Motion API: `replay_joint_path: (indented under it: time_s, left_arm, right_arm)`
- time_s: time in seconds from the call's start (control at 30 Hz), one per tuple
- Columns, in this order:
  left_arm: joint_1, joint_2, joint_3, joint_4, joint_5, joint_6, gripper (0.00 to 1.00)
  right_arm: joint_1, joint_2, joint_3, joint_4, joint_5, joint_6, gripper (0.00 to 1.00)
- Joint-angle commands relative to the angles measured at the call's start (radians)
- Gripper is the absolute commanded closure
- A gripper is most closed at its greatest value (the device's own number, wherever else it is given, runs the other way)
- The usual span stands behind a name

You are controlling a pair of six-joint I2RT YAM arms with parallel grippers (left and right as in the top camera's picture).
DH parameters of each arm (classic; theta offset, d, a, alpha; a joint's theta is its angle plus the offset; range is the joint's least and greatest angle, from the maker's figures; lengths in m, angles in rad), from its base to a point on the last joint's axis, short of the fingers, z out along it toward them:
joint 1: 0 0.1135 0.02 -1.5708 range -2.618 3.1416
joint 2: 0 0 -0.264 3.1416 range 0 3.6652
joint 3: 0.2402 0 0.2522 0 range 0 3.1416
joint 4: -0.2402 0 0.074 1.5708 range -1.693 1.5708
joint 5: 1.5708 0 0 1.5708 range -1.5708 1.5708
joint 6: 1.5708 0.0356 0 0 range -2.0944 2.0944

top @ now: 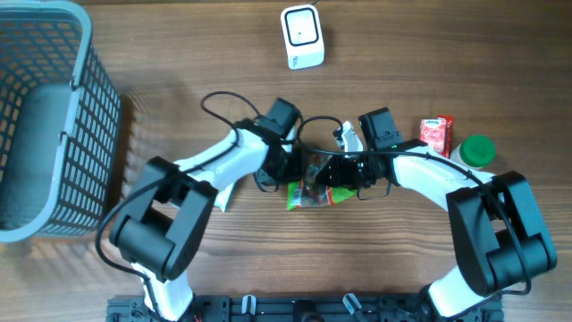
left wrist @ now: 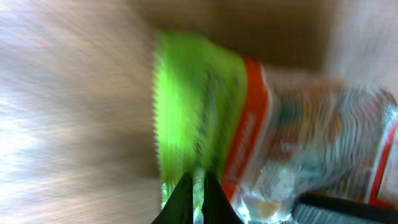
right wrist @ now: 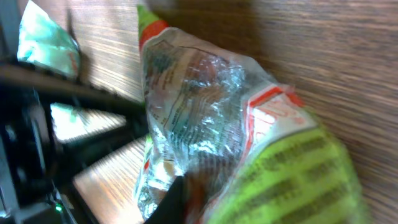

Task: Scan the item barcode
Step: 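Release the left gripper and retract the left arm toward the basket, then lift the green bag with the right gripper over the white scanner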

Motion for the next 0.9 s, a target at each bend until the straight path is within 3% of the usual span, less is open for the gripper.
replay_joint_path:
  time_s: [0.0, 0.23, 0.37, 0.5, 0.53, 0.57, 0.6, 0.63, 0.73, 0.87]
  left_arm:
    - [0.133, -0.142, -0.009, 0.013, -0.058, -0.001, 0.96]
    - [0.324, -0.373, -0.009, 0.010, -0.126, 0.082, 0.96]
    - [0.435, -0.383, -0.009, 0.000, -0.129, 0.087, 0.96]
    - [0.506, -0.383, -0.009, -0.007, -0.129, 0.179, 0.91]
    - [0.516, -0.383, -0.009, -0.008, -0.129, 0.198, 0.87]
    - [0.523, -0.383, -0.009, -0.014, -0.129, 0.212, 0.71]
    - [0.524, -0.383, -0.009, -0.023, -0.129, 0.212, 0.45]
    - [0.523, -0.383, -0.009, -0.034, -0.129, 0.212, 0.04]
    - [0.523, -0.383, -0.009, -0.079, -0.129, 0.212, 0.00]
    - [0.523, -0.383, -0.009, -0.082, -0.129, 0.212, 0.00]
  right_arm:
    - [0.009, -0.002, -0.009, 0.037, -0.100, -0.028, 0.96]
    - [0.003, -0.002, -0.006, 0.063, -0.151, -0.126, 0.96]
    - [0.003, -0.002, -0.006, 0.065, -0.152, -0.127, 0.96]
    - [0.003, -0.002, -0.006, 0.064, -0.163, -0.158, 0.96]
    - [0.003, -0.002, -0.006, 0.066, -0.163, -0.152, 0.96]
    - [0.003, -0.004, -0.003, 0.063, -0.153, -0.153, 0.96]
    - [0.003, -0.010, -0.001, 0.059, -0.136, -0.153, 0.96]
    - [0.003, -0.022, 0.000, 0.055, -0.118, -0.153, 0.96]
    - [0.003, -0.079, 0.002, 0.040, -0.100, -0.158, 0.96]
    - [0.002, -0.220, 0.077, -0.133, 0.002, -0.187, 0.96]
